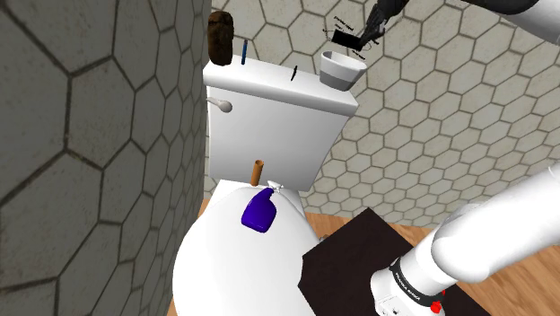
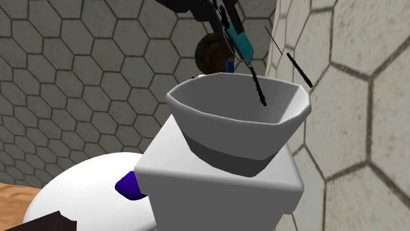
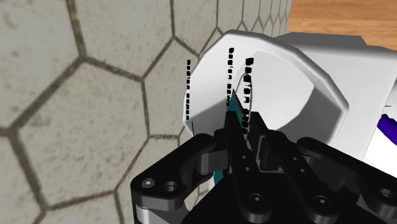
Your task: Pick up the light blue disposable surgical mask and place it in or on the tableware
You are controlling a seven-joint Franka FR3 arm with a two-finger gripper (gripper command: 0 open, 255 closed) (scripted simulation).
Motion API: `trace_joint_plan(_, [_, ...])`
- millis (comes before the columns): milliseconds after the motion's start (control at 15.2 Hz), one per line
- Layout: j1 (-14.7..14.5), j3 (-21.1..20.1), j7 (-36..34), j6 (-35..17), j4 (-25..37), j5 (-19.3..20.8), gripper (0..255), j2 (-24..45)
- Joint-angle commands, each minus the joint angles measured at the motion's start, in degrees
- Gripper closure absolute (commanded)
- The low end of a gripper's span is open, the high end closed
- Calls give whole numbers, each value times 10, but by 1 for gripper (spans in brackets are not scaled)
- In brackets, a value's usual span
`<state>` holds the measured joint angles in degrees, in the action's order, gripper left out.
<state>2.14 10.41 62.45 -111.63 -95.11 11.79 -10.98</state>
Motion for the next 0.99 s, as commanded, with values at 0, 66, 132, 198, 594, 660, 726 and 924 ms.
trace_joint_plan(0, [0, 0, -3, -16, -23, 3, 255, -7])
trace_joint_plan(66, [1, 0, -5, -24, -34, 4, 255, -10])
trace_joint_plan(132, [1, 0, -7, -32, -44, 5, 255, -12])
trace_joint_plan(198, [1, 0, -8, -40, -55, 6, 255, -14])
trace_joint_plan(594, [2, 0, -14, -67, -89, 10, 255, -22])
trace_joint_plan(660, [2, 0, -14, -67, -89, 10, 255, -22])
trace_joint_plan(726, [2, 0, -14, -67, -89, 10, 255, -22])
trace_joint_plan(924, [2, 0, -14, -67, -89, 10, 255, -22])
